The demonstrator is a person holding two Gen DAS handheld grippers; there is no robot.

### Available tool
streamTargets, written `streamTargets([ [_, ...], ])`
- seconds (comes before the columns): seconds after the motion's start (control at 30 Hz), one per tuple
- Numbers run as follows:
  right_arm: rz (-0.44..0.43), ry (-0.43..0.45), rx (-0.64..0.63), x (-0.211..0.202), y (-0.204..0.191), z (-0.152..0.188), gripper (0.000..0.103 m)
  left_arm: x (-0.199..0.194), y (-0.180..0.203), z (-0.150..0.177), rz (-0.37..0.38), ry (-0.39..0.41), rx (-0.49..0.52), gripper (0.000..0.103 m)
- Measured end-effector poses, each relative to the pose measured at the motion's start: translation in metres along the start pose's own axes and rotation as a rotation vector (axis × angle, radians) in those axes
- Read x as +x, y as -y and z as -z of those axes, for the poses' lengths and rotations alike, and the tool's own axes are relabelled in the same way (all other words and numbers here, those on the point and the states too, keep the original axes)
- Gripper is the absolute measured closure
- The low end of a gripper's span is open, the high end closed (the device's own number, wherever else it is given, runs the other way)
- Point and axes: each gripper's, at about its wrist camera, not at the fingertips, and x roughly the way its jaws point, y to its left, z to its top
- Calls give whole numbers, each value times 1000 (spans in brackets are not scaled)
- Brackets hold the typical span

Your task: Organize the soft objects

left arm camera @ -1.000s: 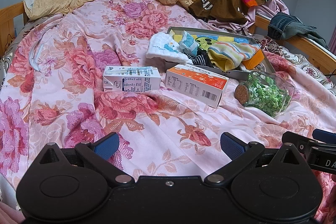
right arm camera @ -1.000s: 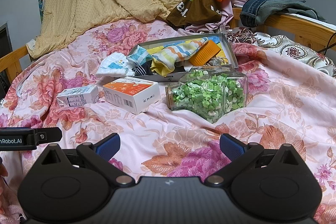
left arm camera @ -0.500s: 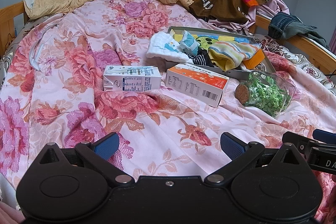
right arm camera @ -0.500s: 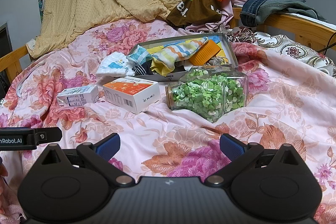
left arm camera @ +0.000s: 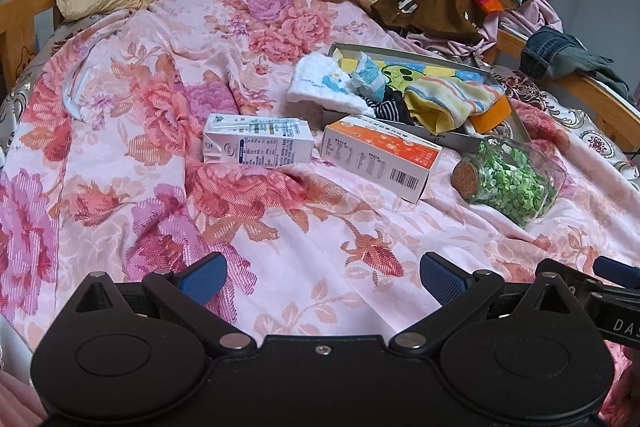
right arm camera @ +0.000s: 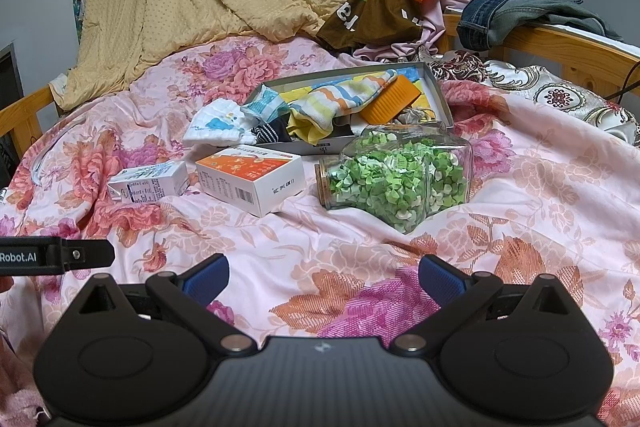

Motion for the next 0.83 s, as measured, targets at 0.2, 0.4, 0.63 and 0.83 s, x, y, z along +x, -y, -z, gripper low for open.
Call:
streamTargets([
  [0.2, 0, 0, 0, 0, 0, 0, 0, -1, 2, 0, -9, -1, 9, 1],
  [0.4, 0, -1, 0, 0, 0, 0, 0, 0, 2, 0, -10, -2, 10, 1],
  [0.63, 1, -1, 0, 0, 0, 0, 0, 0, 3, 0, -8, -3, 13, 1],
  [0.83, 1, -2, 0, 0, 0, 0, 0, 0, 1, 1, -10, -1, 18, 1],
])
